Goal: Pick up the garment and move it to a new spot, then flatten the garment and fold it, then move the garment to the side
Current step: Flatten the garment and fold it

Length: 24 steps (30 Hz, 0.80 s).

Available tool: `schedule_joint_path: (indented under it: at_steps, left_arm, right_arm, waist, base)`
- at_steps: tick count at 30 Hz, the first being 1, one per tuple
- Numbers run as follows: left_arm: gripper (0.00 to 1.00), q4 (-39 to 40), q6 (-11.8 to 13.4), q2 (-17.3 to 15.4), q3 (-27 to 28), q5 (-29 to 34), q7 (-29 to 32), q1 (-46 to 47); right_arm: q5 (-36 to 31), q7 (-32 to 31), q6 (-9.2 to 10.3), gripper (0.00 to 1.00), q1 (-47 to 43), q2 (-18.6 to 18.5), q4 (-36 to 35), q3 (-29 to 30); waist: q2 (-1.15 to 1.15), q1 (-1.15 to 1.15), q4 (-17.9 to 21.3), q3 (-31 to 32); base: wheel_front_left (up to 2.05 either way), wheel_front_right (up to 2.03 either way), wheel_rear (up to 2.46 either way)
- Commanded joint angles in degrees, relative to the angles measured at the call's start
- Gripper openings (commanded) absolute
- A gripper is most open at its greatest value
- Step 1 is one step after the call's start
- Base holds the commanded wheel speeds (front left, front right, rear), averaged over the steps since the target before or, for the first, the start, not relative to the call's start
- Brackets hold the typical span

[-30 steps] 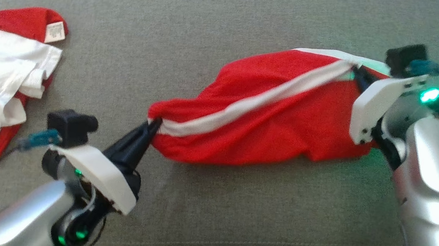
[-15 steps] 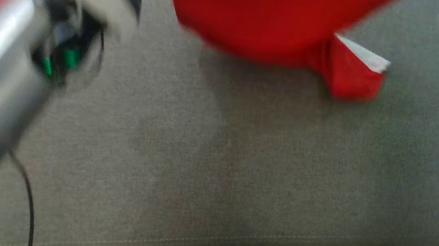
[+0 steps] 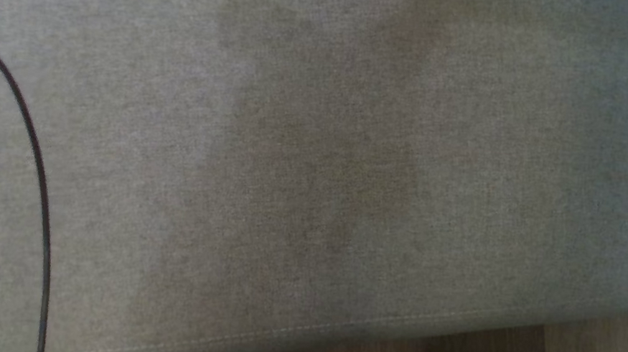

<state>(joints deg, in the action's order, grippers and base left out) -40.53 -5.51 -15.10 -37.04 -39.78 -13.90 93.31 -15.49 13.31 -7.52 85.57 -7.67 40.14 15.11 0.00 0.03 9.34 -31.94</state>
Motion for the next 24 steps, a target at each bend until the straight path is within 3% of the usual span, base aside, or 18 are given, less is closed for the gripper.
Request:
schedule_joint_path:
  at_steps: [1, 6, 13, 19, 24]
  left_arm:
    - [0.0, 1.02, -0.48, -1.78, 1.96, 0.79, -0.72, 2.67]
    - [0.0, 6.21, -1.69, -2.76, 4.43, 2.98, -1.06, -4.78]
    - [0.0, 18.18, -1.95, -6.75, 4.31, 1.69, -1.08, -27.42]
    - [0.0, 28.39, -1.96, -9.88, 2.48, 1.06, -1.09, -45.24]
    - [0.0, 34.6, -1.97, -12.64, 0.66, 6.93, -1.09, -56.93]
  right_arm:
    - [-1.39, 0.65, 0.03, 0.0, 2.33, 1.18, -2.95, 0.85]
    - [-1.87, 1.4, 0.03, 0.0, -2.47, 3.14, -5.75, -0.32]
    - [5.16, 0.41, 0.03, 0.0, -19.85, 3.83, -12.7, -3.68]
    - [12.13, -6.58, 0.03, 0.0, -40.99, 3.33, -27.06, -5.95]
    - [15.35, -12.17, 0.03, 0.0, -58.75, 3.43, -39.22, -5.54]
  waist:
    - [0.0, -0.03, 0.34, -0.91]
    - [0.0, -0.03, -0.25, -0.91]
    - [0.0, -0.03, -1.88, 2.15]
    - [0.0, -0.03, -3.67, 6.13]
    - [0.0, -0.03, -4.08, 9.22]
  base:
    - [0.0, 0.0, 0.0]
    - [0.0, 0.0, 0.0]
    - [0.0, 0.0, 0.0]
    - [0.0, 0.0, 0.0]
    - [0.0, 0.0, 0.0]
